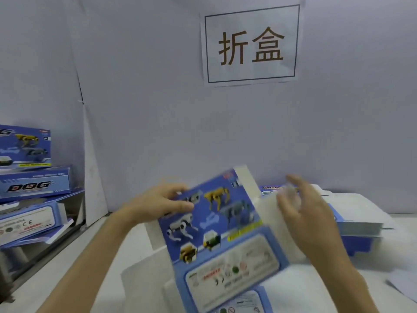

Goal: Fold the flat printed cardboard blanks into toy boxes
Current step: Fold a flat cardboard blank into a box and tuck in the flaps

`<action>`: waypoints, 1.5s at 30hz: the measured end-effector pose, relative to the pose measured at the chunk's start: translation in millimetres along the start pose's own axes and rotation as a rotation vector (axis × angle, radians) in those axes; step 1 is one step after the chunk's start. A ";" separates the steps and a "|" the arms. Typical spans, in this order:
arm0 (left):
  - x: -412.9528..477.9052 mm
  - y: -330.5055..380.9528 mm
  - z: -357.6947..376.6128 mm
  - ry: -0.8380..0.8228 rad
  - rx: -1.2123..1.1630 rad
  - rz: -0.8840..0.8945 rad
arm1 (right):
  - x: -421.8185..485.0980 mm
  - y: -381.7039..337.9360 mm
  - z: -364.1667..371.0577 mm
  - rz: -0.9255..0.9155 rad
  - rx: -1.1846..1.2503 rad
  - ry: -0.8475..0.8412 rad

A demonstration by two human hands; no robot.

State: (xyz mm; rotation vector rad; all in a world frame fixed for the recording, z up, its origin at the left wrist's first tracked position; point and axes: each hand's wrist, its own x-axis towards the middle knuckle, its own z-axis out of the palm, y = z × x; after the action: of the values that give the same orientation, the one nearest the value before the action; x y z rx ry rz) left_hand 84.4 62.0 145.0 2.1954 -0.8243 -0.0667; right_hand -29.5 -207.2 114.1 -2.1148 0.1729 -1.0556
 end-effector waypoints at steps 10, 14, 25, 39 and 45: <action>-28.7 30.9 63.7 0.504 -0.650 0.244 | -10.4 -25.7 10.8 0.140 0.683 -0.077; -32.0 31.0 68.6 0.508 -0.620 0.267 | -8.1 -23.7 6.5 0.156 0.816 -0.126; -32.8 36.9 76.9 0.469 -0.537 0.233 | -6.1 -12.8 12.7 0.147 0.774 -0.160; -28.1 29.2 84.9 0.391 -0.604 0.182 | -14.3 -14.0 21.3 0.270 0.913 -0.579; -34.9 9.3 71.5 0.560 -0.596 -0.052 | -12.4 -12.5 21.9 0.249 0.799 -0.399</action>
State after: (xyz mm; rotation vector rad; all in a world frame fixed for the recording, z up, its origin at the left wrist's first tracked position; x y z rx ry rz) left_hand 30.6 31.1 94.3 1.5508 -0.3619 0.2393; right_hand -24.0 -180.7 106.5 -1.4732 -0.1590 -0.4224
